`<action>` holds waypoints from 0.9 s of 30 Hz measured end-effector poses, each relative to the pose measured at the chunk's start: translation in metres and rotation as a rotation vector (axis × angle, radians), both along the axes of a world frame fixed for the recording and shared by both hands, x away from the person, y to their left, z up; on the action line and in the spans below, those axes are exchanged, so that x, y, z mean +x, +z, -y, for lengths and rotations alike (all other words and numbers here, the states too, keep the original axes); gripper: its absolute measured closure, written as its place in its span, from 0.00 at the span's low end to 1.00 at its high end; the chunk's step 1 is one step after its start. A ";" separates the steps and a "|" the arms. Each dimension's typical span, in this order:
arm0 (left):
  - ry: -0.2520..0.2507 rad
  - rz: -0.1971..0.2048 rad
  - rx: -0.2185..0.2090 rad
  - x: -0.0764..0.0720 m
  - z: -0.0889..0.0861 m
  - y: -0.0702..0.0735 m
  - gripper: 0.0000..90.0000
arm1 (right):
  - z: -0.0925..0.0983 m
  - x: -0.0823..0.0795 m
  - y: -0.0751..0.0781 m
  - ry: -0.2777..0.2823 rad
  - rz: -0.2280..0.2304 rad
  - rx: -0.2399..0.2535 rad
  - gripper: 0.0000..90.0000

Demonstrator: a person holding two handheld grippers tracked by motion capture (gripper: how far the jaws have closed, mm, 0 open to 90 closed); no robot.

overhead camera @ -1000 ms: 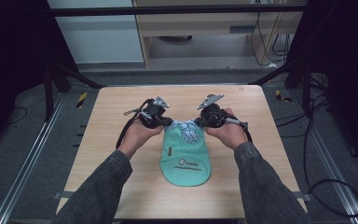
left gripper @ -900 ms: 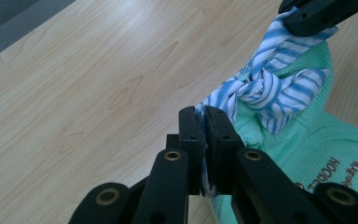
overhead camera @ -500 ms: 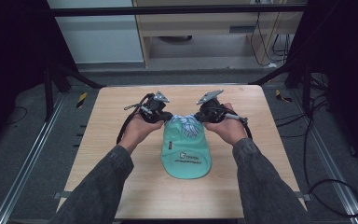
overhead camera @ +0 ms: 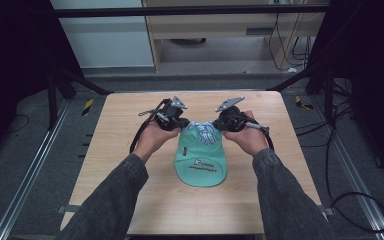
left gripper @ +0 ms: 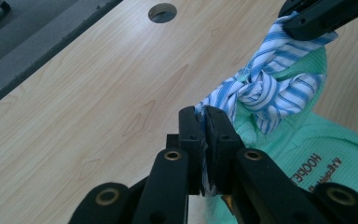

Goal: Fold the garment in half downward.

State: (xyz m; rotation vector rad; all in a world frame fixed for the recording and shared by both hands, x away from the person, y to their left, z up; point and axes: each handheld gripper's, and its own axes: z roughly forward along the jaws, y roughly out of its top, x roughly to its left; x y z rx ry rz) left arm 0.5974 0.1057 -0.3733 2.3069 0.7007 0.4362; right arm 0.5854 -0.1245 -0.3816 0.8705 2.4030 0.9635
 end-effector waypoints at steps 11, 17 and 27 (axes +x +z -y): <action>-0.007 0.018 0.008 -0.016 -0.002 -0.006 0.95 | 0.000 -0.012 -0.008 0.018 0.017 -0.003 0.94; -0.008 0.018 -0.002 -0.019 -0.004 -0.008 0.95 | -0.001 -0.016 -0.009 0.031 0.021 -0.003 0.94; -0.020 0.025 -0.007 -0.032 -0.006 -0.012 0.95 | 0.000 -0.029 -0.014 0.057 0.035 -0.003 0.94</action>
